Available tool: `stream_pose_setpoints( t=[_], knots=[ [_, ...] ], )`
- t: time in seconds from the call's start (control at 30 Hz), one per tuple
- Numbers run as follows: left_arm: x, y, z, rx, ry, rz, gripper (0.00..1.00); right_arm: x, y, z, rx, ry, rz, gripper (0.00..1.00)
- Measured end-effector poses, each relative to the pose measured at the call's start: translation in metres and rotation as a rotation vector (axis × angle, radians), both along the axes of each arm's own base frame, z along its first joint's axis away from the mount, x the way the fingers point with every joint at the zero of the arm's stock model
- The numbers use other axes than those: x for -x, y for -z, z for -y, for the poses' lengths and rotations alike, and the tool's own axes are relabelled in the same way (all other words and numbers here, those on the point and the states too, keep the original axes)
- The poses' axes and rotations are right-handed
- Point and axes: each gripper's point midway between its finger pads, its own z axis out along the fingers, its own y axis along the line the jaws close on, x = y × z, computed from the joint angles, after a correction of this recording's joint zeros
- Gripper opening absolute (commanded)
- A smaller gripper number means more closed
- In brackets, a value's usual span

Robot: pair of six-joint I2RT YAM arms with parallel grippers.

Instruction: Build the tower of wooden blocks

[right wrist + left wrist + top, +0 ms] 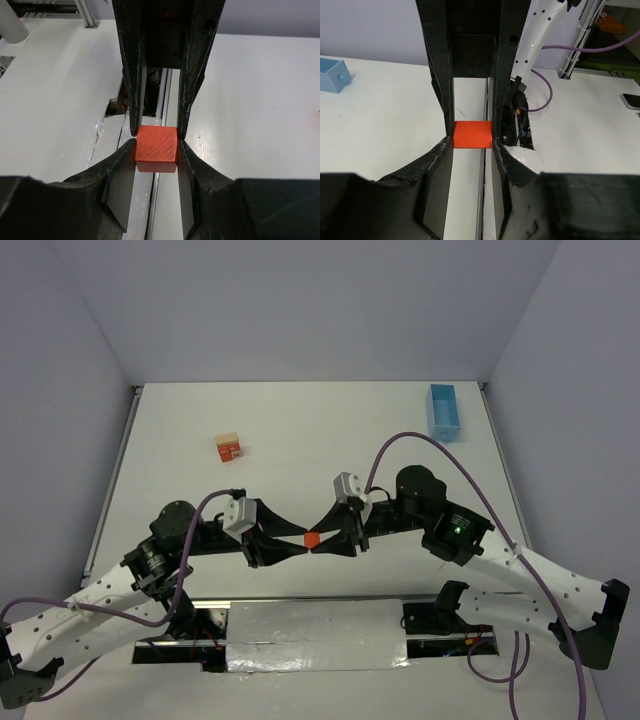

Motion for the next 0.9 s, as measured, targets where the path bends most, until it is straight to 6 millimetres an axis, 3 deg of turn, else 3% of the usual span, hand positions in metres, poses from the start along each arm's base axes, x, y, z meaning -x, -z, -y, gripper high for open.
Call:
stream_pose_setpoints(
  t=[0.1,0.2,0.23,0.27,0.33,0.37,0.6,0.63,0.67,0.7,0.9],
  knots=[
    [0.0,0.0,0.0,0.0,0.0,0.0,0.14,0.0,0.0,0.0,0.0,0.001,0.0,0.0],
    [0.0,0.0,0.0,0.0,-0.001,0.0,0.07,0.0,0.0,0.0,-0.001,0.001,0.001,0.02],
    [0.0,-0.001,0.0,0.0,-0.001,-0.001,0.0,0.0,0.0,0.0,-0.001,0.001,0.0,0.05],
    [0.0,-0.001,0.0,0.0,-0.003,-0.001,0.0,0.0,0.0,0.0,-0.001,0.001,0.0,0.13],
    [-0.001,-0.001,-0.001,0.002,-0.007,-0.002,0.0,0.0,-0.001,0.0,-0.004,0.002,0.002,0.19],
    [-0.001,-0.002,-0.001,0.003,-0.01,-0.002,0.0,-0.001,-0.002,0.0,-0.006,0.002,0.003,0.28],
    [-0.002,-0.008,-0.004,0.024,-0.027,0.009,0.0,-0.003,-0.007,-0.002,-0.029,0.01,0.019,0.44],
    [-0.002,-0.009,-0.004,0.028,-0.03,0.012,0.0,-0.003,-0.008,-0.002,-0.033,0.011,0.021,0.54],
    [-0.002,-0.01,-0.004,0.031,-0.033,0.012,0.0,-0.004,-0.009,-0.002,-0.036,0.014,0.023,0.86],
    [-0.002,-0.011,-0.005,0.034,-0.034,0.014,0.0,-0.004,-0.009,-0.002,-0.037,0.02,0.019,0.99],
    [-0.003,-0.014,-0.006,0.046,-0.044,0.021,0.0,-0.007,-0.007,0.0,-0.037,0.043,0.024,1.0]
  ],
)
